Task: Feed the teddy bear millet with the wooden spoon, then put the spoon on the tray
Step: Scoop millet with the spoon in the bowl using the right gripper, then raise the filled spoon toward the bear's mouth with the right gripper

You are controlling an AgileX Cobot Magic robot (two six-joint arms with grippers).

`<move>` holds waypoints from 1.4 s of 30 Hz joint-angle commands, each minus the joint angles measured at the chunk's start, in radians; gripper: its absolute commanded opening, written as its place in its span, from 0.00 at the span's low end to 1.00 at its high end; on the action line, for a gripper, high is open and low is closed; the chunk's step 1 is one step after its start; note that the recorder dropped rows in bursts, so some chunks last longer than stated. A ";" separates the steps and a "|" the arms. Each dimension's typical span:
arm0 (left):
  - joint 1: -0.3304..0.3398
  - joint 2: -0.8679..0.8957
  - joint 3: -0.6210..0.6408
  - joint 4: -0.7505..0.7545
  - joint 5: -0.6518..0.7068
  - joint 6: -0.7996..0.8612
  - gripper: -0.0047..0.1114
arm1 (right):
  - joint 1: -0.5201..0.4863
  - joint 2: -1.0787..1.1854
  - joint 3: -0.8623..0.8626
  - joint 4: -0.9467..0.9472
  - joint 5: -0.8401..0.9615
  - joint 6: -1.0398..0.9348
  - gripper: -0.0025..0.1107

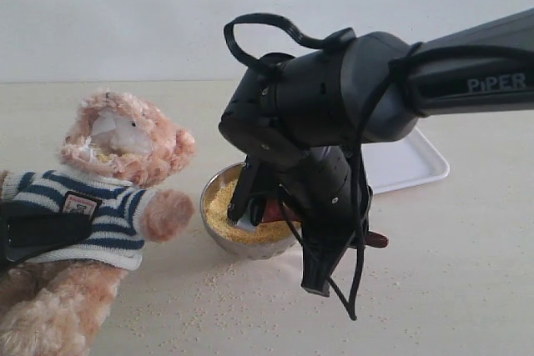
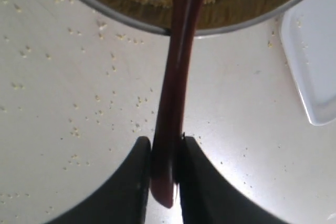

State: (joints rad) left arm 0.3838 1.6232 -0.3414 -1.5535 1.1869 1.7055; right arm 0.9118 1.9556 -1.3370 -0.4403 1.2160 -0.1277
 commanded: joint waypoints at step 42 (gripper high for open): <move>0.003 -0.001 -0.008 -0.009 0.034 0.007 0.08 | -0.225 -0.233 -0.020 0.786 0.005 -0.100 0.03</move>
State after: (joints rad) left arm 0.3838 1.6232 -0.3414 -1.5535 1.1869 1.7055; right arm 0.6957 1.7476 -1.3790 0.3382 1.2198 -0.2107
